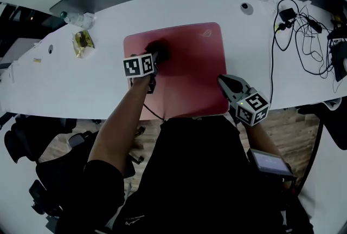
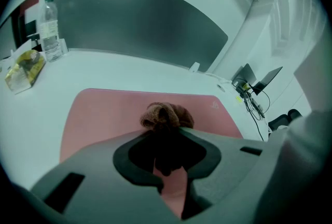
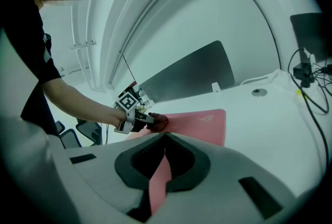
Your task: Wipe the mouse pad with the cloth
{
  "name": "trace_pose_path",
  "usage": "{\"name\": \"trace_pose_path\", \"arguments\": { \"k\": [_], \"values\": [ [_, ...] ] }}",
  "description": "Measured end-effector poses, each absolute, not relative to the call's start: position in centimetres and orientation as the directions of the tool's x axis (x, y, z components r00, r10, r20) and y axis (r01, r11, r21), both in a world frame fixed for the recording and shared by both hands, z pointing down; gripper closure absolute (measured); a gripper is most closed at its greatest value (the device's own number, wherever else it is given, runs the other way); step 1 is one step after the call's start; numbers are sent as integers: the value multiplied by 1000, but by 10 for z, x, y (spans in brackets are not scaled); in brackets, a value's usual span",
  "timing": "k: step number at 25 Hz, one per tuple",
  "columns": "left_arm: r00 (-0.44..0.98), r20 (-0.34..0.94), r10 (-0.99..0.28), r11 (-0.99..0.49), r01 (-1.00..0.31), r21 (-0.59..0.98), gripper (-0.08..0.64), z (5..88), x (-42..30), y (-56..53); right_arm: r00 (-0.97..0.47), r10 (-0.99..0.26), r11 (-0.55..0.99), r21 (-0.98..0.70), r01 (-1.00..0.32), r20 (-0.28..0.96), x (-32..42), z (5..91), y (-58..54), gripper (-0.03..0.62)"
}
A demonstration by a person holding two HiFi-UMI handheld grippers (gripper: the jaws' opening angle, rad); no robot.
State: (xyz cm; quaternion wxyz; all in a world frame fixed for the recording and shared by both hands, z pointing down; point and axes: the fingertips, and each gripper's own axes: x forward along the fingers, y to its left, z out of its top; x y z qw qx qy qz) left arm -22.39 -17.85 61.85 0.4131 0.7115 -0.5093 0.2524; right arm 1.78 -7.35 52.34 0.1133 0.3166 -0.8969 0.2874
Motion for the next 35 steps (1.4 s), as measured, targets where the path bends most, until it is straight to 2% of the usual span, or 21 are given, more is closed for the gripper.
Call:
{"name": "trace_pose_path", "arguments": {
  "k": [20, 27, 31, 35],
  "values": [
    [170, 807, -566, 45, -971, 236, 472, 616, -359, -156, -805, -444, 685, -431, -587, 393, -20, 523, -73, 566],
    [47, 763, -644, 188, -958, 217, 472, 599, -411, -161, -799, -456, 675, -433, -598, 393, -23, 523, -67, 566],
    [-3, 748, -664, 200, -964, 173, 472, 592, -416, -179, -786, -476, 659, -431, -616, 396, -17, 523, -67, 566],
    [28, 742, -670, 207, -952, 223, 472, 595, -395, -200, -772, -498, 644, -428, -634, 395, -7, 522, -70, 566]
  ]
}}
